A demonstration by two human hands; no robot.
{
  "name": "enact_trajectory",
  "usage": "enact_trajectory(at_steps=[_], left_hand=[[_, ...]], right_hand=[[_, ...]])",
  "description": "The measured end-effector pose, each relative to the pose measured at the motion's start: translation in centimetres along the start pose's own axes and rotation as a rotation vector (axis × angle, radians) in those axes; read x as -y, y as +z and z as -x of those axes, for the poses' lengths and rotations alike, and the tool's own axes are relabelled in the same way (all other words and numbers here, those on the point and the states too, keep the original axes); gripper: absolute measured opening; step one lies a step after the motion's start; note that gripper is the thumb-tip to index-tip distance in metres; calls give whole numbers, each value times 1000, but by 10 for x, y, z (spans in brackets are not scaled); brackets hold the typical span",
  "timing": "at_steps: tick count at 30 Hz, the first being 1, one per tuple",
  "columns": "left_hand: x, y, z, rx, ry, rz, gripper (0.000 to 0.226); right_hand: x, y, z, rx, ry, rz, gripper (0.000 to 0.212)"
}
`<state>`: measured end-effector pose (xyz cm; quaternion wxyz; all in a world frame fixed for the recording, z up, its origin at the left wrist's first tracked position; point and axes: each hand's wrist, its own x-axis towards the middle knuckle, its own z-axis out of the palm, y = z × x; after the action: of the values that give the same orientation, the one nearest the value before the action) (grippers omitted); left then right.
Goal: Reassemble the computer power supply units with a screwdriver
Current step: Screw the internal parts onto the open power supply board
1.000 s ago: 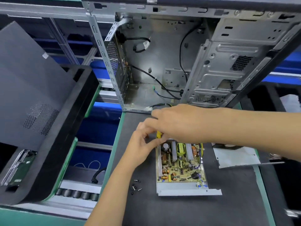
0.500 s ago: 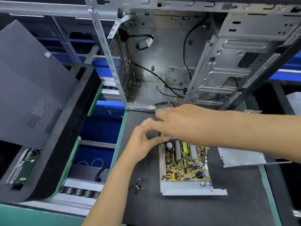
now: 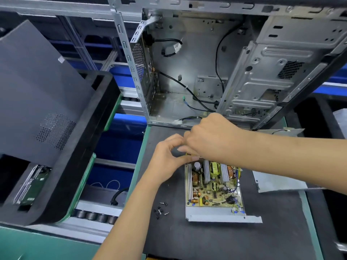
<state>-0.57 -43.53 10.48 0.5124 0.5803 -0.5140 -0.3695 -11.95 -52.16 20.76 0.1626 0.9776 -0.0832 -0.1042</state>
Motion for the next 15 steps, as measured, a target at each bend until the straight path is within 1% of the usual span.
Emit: enact_trajectory(at_steps=[2,4,6,8,9,12,13,15], left_hand=[[-2,-3,0,0,-32,-28,29],[1,-10,12,57,-87,-131,37],[11,-20,36,56,-156,-250,33],[23,-30,63,35,-200,-303,20],[26,-34,74,45,-223,-315,16],[30,-34,94,148,-272,-419,12],[31,-33,97,180,-275,-463,12],[33,-33,103,186,-282,-519,11]], right_hand=[[1,4,-4,42,17,-79,32],[5,7,-5,66,0,-151,29],[6,8,-1,60,-3,-179,24],[1,4,4,9,34,-226,22],[-2,1,7,-26,62,-261,25],[-11,-8,17,-116,110,-352,33],[-12,-10,20,-135,110,-381,33],[-10,-12,27,-151,115,-458,30]])
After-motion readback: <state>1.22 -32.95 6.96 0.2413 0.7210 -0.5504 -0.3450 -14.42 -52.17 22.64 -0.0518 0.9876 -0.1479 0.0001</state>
